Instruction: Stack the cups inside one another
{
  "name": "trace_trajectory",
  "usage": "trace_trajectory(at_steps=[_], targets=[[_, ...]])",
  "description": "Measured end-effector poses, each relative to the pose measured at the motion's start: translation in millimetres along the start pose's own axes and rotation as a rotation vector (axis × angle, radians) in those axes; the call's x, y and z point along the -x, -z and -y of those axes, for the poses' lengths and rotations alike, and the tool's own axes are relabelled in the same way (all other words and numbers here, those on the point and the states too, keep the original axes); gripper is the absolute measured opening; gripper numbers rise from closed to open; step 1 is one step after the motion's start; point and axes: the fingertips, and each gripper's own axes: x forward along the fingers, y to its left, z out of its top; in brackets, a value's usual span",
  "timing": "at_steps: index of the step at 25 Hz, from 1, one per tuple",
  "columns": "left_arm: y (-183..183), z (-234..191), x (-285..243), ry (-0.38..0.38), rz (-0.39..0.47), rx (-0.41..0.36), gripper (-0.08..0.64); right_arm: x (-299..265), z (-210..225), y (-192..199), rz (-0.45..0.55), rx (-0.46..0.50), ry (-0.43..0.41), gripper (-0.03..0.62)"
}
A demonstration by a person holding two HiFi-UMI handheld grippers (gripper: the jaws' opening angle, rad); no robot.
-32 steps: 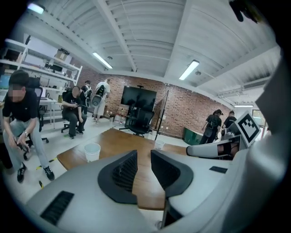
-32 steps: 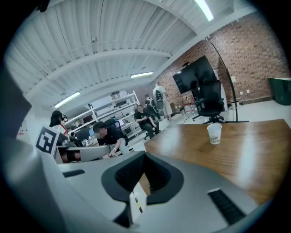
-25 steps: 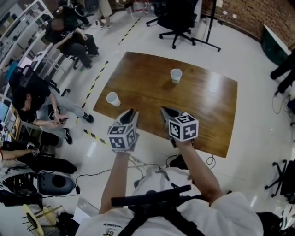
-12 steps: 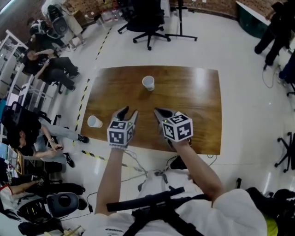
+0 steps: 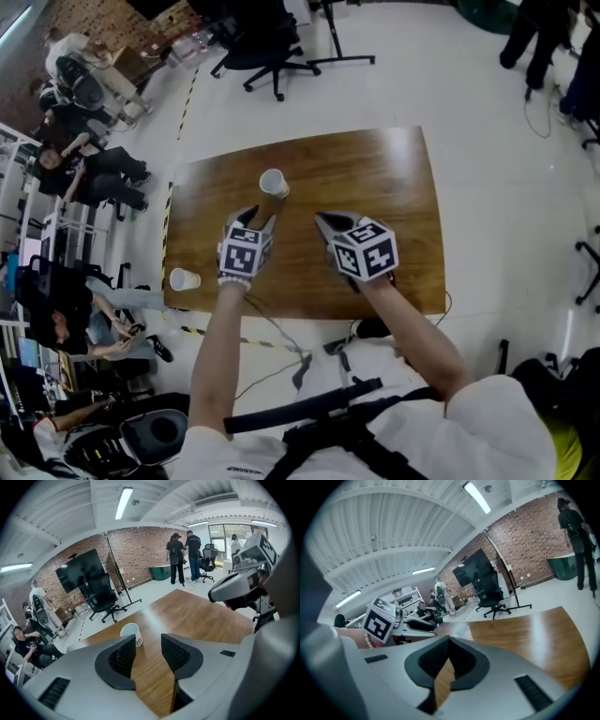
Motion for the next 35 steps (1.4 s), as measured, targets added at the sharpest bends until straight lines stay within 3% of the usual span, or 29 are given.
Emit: trace_trajectory(at_steps=[14, 29, 31, 35], targets=[[-12.7, -18.6, -100.1, 0.037, -0.214, -0.196, 0.159, -2.3, 61.9, -5.0, -0.015, -0.082, 0.018, 0.014], [4.5, -19.5, -194.5, 0.081, -0.356, -0.243, 0.11, -25.3, 136.0, 12.7, -0.036, -0.149, 0.025, 0.014], [5.2, -17.3, -195.5, 0.088, -0.36, -0.241, 0.074, -23.7, 137.4, 14.3, -0.037, -0.153, 0.031, 0.014], [5.6, -14.3, -188.0, 0.1, -0.37, -0.235, 0.066, -16.8, 131.8, 11.7, -0.037, -0.162, 0.042, 0.014]])
